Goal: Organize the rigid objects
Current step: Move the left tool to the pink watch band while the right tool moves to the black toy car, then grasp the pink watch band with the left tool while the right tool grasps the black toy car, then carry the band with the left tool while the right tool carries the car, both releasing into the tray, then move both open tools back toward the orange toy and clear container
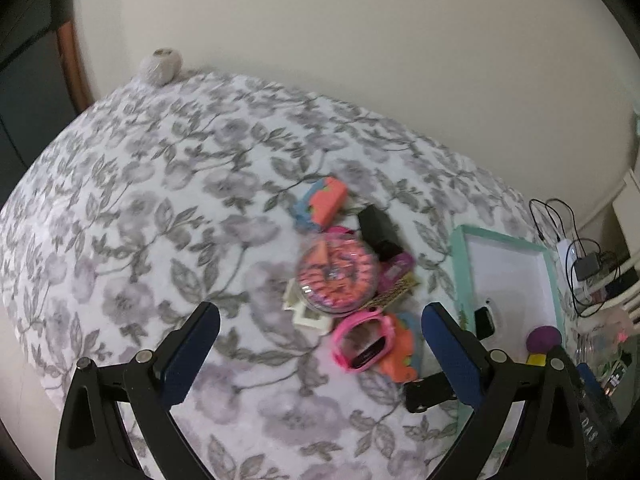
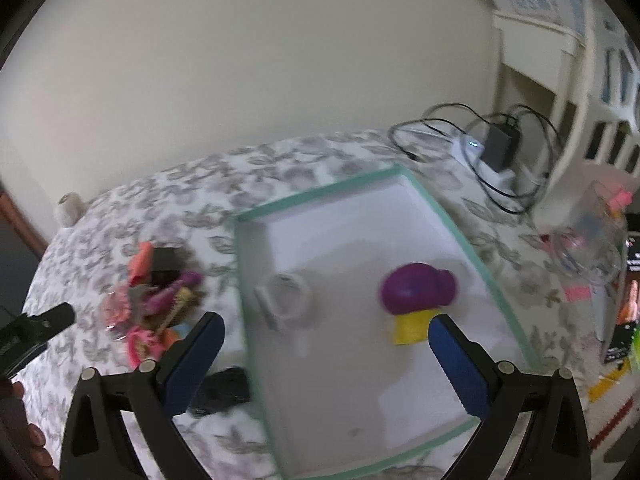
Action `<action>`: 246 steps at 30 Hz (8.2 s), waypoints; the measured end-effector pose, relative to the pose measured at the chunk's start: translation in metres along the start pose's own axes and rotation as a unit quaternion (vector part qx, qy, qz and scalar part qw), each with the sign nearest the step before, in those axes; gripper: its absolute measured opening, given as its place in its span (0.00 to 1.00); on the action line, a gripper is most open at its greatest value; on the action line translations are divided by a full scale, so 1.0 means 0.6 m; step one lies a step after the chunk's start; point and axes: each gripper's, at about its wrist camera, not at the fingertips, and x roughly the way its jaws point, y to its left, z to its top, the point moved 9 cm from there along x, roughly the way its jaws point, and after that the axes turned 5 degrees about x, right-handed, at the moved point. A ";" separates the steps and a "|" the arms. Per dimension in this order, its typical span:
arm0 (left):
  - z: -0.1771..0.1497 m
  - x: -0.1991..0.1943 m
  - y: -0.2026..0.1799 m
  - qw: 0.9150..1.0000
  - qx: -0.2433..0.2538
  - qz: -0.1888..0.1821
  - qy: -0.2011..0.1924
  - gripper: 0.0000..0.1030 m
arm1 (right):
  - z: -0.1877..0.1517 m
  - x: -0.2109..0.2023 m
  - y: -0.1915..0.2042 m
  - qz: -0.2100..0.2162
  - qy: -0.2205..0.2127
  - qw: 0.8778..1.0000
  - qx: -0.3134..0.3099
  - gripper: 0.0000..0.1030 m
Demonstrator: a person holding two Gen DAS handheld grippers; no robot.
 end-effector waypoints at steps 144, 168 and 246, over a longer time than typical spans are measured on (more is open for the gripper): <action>0.002 -0.080 -0.173 0.985 0.114 -0.098 -0.082 0.09 | 0.056 -0.059 -0.182 -0.024 -0.008 0.994 0.111 0.36; -0.181 0.058 -0.349 0.955 0.286 -0.073 0.035 0.09 | -0.037 0.048 -0.249 -0.064 0.100 0.986 0.118 0.36; -0.054 0.067 -0.059 0.998 -0.008 0.040 0.056 0.89 | -0.013 0.016 -0.087 -0.042 0.076 0.996 -0.023 0.87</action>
